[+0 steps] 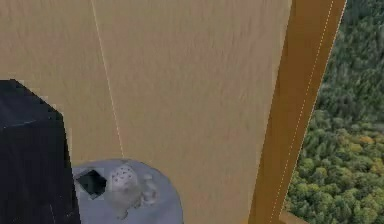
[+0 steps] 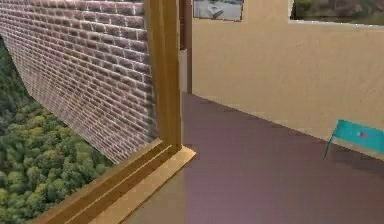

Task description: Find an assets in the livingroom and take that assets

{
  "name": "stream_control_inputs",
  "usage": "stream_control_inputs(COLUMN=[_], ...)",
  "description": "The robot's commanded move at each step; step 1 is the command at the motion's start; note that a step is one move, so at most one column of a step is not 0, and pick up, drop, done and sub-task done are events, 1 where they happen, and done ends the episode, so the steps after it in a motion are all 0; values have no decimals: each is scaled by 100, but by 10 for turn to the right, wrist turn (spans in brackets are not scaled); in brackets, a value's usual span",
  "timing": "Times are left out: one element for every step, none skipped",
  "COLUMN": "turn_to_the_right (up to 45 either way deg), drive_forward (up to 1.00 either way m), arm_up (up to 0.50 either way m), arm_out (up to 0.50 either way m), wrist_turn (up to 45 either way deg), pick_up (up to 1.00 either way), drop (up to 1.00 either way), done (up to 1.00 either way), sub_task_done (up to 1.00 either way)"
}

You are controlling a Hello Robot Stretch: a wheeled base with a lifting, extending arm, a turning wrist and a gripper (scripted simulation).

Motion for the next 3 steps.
stream_control_inputs(turn_to_the_right=[-450, -450, -300], drive_forward=[0, 0, 0], arm_up=[0, 0, 0], arm_out=[0, 0, 0], wrist_turn=[0, 0, 0], pick_up=[0, 0, 0], drop=[0, 0, 0], done=[0, 0, 0], sub_task_done=[0, 0, 0])
